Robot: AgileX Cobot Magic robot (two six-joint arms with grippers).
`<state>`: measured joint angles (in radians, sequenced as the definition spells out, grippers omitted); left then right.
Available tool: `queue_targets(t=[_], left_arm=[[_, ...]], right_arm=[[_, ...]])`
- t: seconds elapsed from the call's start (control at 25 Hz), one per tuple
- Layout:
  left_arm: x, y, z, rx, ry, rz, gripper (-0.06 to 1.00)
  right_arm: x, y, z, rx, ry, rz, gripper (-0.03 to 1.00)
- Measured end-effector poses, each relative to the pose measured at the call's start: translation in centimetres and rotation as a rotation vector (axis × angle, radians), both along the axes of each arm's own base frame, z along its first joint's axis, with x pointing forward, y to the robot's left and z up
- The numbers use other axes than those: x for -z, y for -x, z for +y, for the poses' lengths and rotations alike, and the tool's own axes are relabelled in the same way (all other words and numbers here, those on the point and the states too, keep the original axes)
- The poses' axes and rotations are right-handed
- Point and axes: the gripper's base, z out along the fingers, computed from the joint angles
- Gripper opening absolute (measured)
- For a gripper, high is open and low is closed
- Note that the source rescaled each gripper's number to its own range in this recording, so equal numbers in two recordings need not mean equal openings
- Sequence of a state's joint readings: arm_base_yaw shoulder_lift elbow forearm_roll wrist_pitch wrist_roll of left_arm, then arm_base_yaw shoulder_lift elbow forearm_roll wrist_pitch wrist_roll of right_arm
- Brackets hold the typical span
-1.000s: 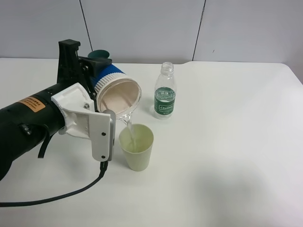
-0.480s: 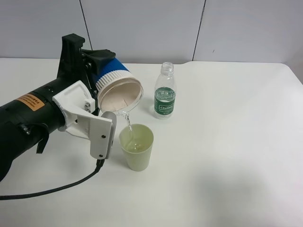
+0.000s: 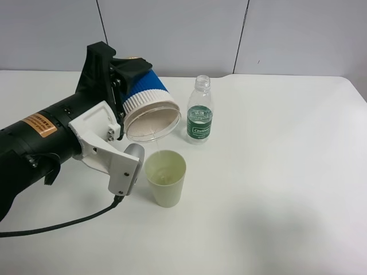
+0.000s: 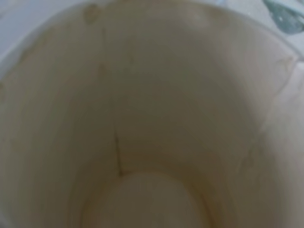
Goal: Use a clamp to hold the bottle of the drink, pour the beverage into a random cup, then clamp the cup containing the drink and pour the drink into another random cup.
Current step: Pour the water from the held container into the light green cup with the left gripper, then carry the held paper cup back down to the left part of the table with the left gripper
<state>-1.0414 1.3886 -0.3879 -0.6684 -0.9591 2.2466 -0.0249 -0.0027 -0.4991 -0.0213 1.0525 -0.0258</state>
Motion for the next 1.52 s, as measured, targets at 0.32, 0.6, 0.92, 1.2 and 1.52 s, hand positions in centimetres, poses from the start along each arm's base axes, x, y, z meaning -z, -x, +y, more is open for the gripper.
queue_targets(t=[0.32,0.6,0.92,1.2,1.52], left_arm=[[0.0,0.0,0.0,0.001,0.009,0.004,0.03],[0.0,0.0,0.1,-0.032,0.283,0.161,0.03],[0.4,0.0,0.1,-0.091,0.904,0.556,0.03],[-0.8,-0.8,1.2,-0.052,1.183,0.756,0.03],[-0.5,-3.0,3.4,-0.071,1.334,0.926,0.03]], right_arm=[[0.0,0.0,0.0,0.0,0.0,0.0,0.77],[0.0,0.0,0.0,0.0,0.0,0.0,0.77],[0.0,0.0,0.0,0.0,0.0,0.0,0.77],[0.0,0.0,0.0,0.0,0.0,0.0,0.77],[0.0,0.0,0.0,0.0,0.0,0.0,0.77]])
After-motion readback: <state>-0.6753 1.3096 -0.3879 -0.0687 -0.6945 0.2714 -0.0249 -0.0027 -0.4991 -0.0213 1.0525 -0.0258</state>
